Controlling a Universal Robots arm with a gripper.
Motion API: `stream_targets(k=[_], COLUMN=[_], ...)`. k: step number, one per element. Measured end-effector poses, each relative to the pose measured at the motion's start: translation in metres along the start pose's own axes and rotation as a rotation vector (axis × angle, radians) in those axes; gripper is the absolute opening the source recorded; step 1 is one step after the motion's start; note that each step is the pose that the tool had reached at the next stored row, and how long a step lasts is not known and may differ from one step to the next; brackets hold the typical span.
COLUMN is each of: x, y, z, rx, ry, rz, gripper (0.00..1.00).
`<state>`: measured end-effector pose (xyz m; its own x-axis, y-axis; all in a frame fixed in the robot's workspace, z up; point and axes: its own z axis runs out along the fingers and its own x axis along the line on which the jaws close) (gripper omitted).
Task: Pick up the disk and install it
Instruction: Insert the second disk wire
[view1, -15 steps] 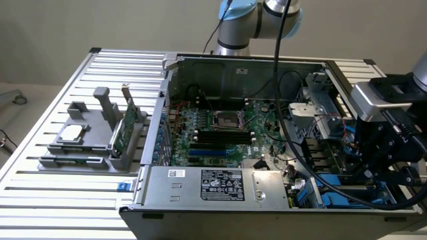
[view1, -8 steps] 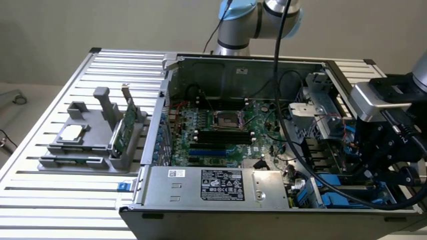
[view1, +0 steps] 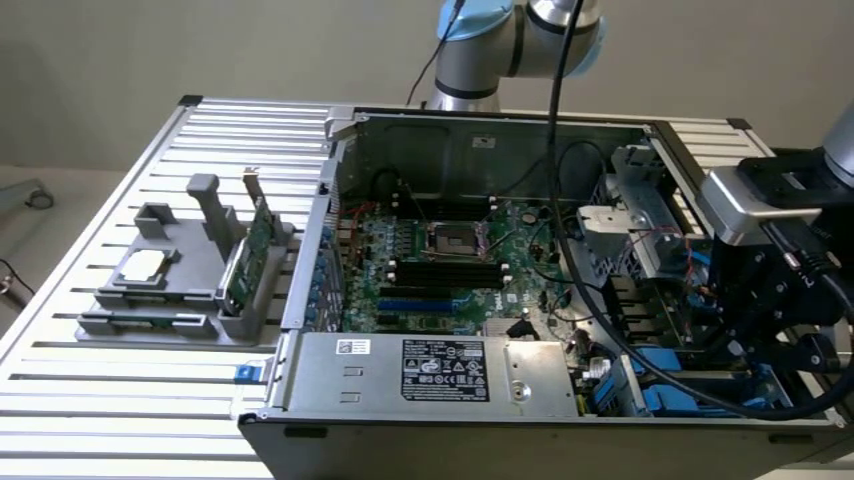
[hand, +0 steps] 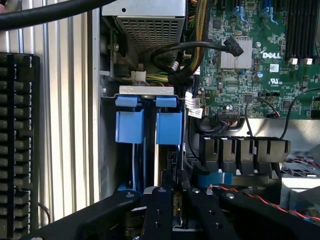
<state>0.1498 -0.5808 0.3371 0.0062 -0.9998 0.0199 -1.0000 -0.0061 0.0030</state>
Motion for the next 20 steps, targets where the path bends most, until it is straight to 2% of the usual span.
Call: stream_targets(k=[11,20], x=[-0.0003,-0.0002], y=[-0.0009,-0.001], z=[-0.0003,0.0037], rx=[0.0,0.0], ry=[0.0011,0.0007], rz=[0.001,0.001], gripper=[0.17,0.17])
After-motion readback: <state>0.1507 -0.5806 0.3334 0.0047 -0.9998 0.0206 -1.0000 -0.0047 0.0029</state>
